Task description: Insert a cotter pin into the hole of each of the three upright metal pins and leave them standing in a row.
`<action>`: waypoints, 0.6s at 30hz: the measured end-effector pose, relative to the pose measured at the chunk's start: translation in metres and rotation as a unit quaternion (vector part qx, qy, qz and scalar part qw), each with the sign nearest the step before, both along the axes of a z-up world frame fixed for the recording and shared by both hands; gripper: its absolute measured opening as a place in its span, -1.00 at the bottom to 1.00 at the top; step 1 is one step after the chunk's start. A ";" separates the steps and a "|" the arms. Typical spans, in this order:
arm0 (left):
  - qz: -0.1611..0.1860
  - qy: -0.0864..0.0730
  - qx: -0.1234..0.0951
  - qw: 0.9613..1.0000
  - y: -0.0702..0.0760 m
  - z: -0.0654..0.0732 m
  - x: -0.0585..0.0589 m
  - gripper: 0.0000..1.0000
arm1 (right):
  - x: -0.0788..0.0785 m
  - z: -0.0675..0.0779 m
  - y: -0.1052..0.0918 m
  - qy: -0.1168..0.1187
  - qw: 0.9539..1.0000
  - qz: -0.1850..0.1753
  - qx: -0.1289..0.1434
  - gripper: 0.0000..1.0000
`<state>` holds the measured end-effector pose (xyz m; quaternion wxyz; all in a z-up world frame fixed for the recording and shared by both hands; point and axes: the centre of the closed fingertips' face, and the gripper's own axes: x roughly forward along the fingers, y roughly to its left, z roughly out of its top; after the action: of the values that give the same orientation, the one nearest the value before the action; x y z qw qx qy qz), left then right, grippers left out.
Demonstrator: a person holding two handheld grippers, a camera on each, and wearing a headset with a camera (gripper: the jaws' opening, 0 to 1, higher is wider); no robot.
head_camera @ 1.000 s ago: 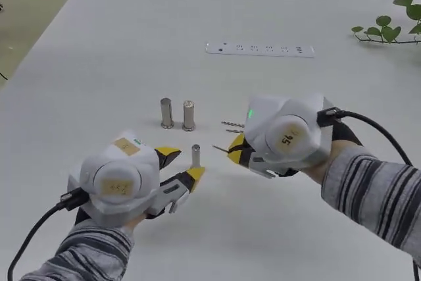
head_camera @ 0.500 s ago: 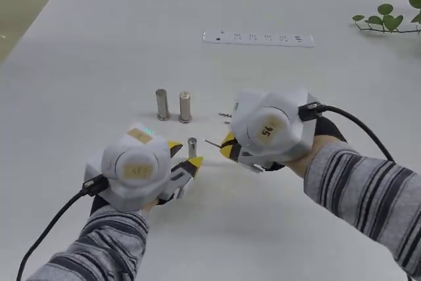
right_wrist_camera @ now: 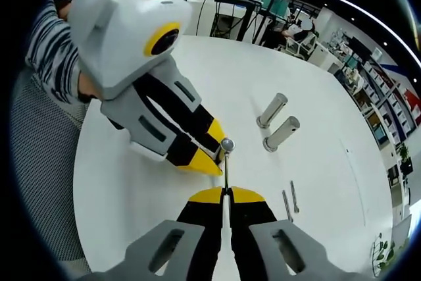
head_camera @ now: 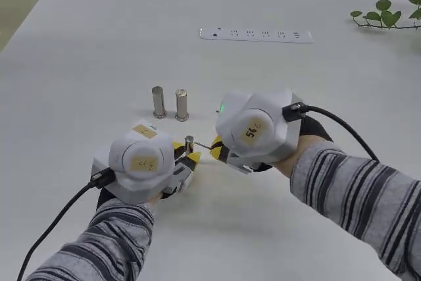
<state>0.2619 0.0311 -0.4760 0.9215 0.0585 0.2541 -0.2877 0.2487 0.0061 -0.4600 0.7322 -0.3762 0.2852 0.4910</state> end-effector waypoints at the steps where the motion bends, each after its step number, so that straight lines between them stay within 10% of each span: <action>1: -0.001 0.000 0.002 1.000 0.000 -0.001 0.000 -0.87 | 0.000 0.000 0.000 0.000 1.000 0.000 0.000 -1.00; 18: -0.007 -0.008 0.016 1.000 0.000 -0.003 0.001 -0.90 | -0.001 0.012 0.001 -0.008 1.000 0.005 -0.006 -1.00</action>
<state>0.2628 0.0310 -0.4788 0.9206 0.0768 0.2509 -0.2894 0.2480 0.0076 -0.4477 0.7294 -0.3862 0.2808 0.4899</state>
